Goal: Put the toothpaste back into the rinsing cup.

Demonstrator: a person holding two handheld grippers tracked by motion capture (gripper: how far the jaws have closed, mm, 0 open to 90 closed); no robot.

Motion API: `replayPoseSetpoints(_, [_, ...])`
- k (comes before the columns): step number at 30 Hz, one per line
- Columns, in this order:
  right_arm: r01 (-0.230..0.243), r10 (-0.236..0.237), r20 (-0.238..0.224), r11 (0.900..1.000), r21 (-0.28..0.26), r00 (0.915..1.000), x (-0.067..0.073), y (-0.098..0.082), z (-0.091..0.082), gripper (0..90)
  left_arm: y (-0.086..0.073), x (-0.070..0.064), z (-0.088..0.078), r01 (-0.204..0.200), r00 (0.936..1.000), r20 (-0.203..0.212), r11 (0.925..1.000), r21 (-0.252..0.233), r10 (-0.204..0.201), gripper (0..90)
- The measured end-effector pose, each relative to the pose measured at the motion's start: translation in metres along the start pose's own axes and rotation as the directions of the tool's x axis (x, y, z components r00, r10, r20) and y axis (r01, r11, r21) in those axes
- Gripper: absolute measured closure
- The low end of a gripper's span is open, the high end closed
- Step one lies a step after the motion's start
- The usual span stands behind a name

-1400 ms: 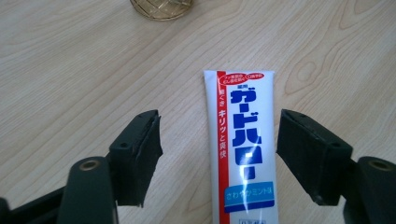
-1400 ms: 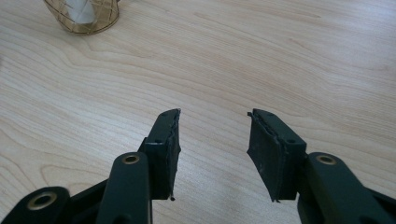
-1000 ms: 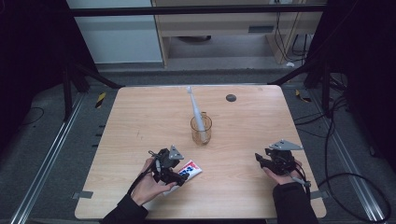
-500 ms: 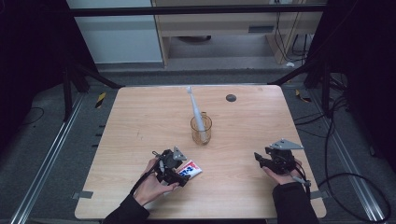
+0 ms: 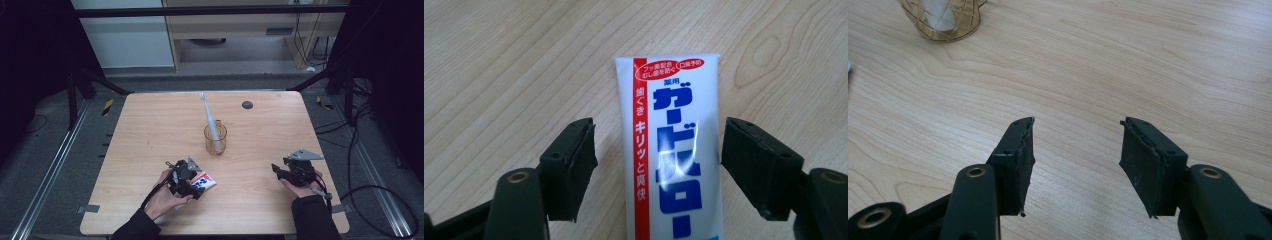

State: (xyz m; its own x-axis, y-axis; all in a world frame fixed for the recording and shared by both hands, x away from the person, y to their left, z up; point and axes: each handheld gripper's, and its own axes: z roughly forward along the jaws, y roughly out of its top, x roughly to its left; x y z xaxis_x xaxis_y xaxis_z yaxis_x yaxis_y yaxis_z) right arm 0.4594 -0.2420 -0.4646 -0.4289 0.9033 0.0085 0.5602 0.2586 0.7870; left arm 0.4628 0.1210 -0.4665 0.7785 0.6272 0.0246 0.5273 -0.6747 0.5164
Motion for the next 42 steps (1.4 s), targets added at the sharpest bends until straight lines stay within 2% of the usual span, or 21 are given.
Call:
replayPoseSetpoints(5, [-0.001, 0.001, -0.003, 1.0, 0.003, 1.0, 0.0, 0.0, 0.001, 46.8, 0.002, -0.002, 0.007, -0.029, 0.9996, -0.002, 0.9992, 0.029, 0.029, 29.7])
replayPoseSetpoints(6, [-0.001, 0.001, -0.002, 1.0, 0.003, 1.0, 0.0, 0.0, 0.001, 46.8, 0.002, -0.002, 0.008, -0.019, 0.9998, 0.001, 0.9995, 0.024, 0.019, 29.8])
replayPoseSetpoints(19, [-0.007, 0.007, -0.007, 1.0, 0.008, 1.0, 0.001, 0.0, 0.001, 46.8, 0.006, 0.001, 0.016, -0.018, 0.9994, 0.031, 0.9981, 0.059, 0.016, 35.1])
replayPoseSetpoints(25, [-0.002, 0.002, -0.006, 1.0, 0.007, 1.0, 0.001, 0.0, 0.002, 46.8, 0.006, 0.001, 0.017, -0.015, 0.9993, 0.034, 0.9983, 0.056, 0.013, 37.0])
replayPoseSetpoints(34, [-0.004, 0.004, -0.005, 1.0, 0.011, 1.0, 0.0, 0.0, 0.002, 46.8, 0.011, 0.0, 0.016, -0.034, 0.999, 0.033, 0.9929, 0.114, 0.031, 39.1])
replayPoseSetpoints(42, [-0.013, 0.013, -0.005, 1.0, 0.009, 0.9999, -0.001, 0.0, 0.001, 47.0, 0.013, 0.001, 0.015, -0.01, 0.9992, 0.039, 0.9919, 0.127, 0.005, 45.4])
